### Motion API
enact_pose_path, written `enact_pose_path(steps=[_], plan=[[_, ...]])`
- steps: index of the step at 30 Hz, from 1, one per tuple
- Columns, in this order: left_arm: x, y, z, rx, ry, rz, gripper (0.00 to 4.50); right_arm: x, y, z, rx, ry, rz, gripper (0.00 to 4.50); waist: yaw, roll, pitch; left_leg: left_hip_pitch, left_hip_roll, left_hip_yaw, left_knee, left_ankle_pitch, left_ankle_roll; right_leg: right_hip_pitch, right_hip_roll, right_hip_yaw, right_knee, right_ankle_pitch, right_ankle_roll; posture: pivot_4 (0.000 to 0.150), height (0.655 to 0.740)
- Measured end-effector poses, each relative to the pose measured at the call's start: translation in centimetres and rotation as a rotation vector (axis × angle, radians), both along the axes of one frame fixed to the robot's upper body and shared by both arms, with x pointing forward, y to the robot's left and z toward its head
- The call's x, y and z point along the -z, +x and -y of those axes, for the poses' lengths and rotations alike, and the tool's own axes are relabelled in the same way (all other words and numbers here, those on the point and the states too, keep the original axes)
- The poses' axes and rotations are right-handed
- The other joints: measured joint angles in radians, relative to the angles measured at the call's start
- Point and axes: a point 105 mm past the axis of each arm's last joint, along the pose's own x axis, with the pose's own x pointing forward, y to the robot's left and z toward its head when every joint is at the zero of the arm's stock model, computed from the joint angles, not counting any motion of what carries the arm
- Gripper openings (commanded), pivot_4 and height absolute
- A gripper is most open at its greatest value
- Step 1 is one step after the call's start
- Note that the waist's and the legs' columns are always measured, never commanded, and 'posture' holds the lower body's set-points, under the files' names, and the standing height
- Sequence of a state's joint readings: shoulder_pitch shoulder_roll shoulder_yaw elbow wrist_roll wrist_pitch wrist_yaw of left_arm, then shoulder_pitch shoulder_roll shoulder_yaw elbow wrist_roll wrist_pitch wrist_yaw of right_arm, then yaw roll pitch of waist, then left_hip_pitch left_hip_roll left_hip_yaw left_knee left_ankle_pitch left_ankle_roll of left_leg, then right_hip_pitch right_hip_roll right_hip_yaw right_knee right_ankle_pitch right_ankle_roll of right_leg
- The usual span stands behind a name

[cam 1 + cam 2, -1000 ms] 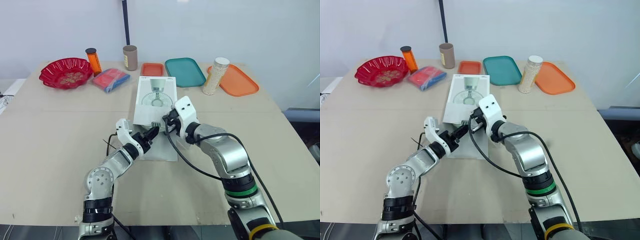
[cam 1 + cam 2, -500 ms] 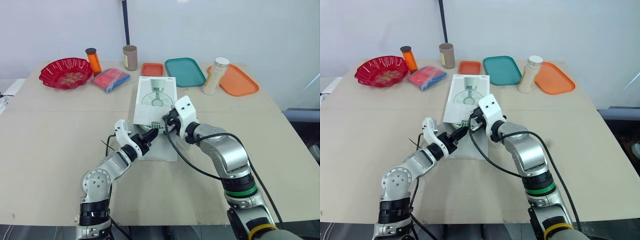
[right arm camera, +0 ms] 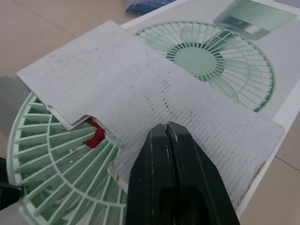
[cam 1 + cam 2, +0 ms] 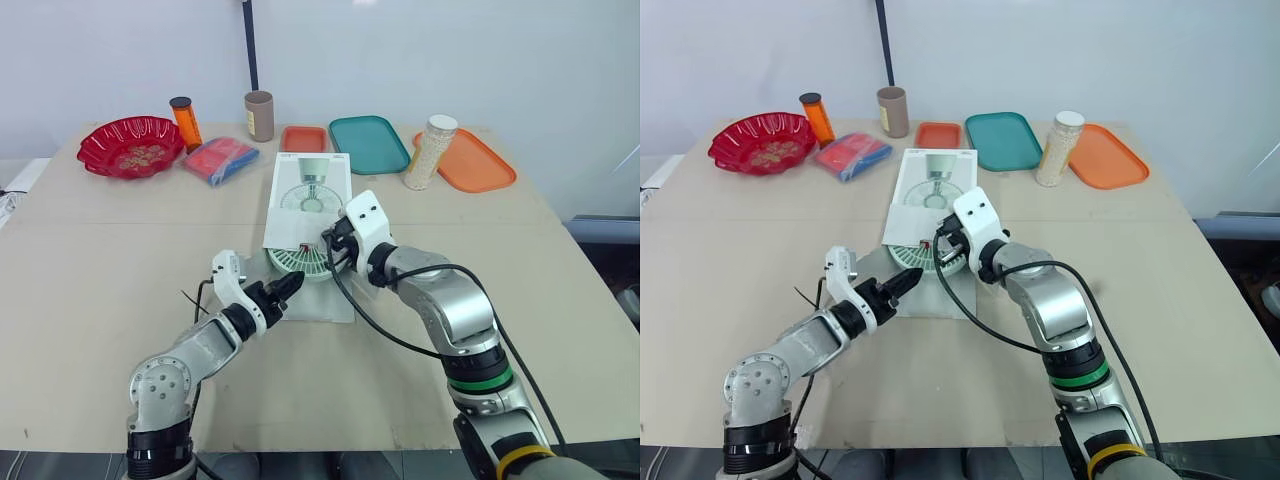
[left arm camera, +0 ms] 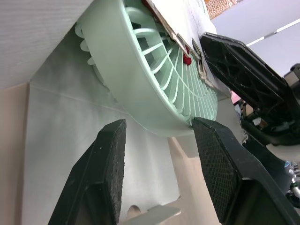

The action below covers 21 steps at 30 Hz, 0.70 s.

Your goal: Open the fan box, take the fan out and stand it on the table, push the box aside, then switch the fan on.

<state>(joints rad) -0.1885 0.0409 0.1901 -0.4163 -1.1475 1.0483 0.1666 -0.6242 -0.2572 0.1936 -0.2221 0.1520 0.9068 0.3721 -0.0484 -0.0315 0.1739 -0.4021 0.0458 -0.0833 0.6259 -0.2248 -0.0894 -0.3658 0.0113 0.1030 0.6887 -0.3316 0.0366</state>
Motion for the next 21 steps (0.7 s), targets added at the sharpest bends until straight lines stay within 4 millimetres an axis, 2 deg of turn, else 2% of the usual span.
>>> enact_pose_path(steps=[15,21], plan=[[0.2,-2.6,-0.8,0.072,0.06,-0.004,2.39,-0.1,0.0,-0.1,-0.016,-0.001,0.003,0.0,0.0,0.0,0.0,0.001,0.0,0.0,-0.002,0.0,0.0,0.0,0.0,0.0,-0.001,0.0,0.0,0.15,0.74],[0.2,-2.8,-1.0,0.072,0.066,0.004,2.39,0.0,0.0,-0.1,-0.019,-0.003,0.002,0.0,0.0,0.001,0.0,0.001,0.0,0.0,-0.002,0.0,0.0,0.0,0.0,0.0,-0.001,0.0,0.0,0.15,0.74]])
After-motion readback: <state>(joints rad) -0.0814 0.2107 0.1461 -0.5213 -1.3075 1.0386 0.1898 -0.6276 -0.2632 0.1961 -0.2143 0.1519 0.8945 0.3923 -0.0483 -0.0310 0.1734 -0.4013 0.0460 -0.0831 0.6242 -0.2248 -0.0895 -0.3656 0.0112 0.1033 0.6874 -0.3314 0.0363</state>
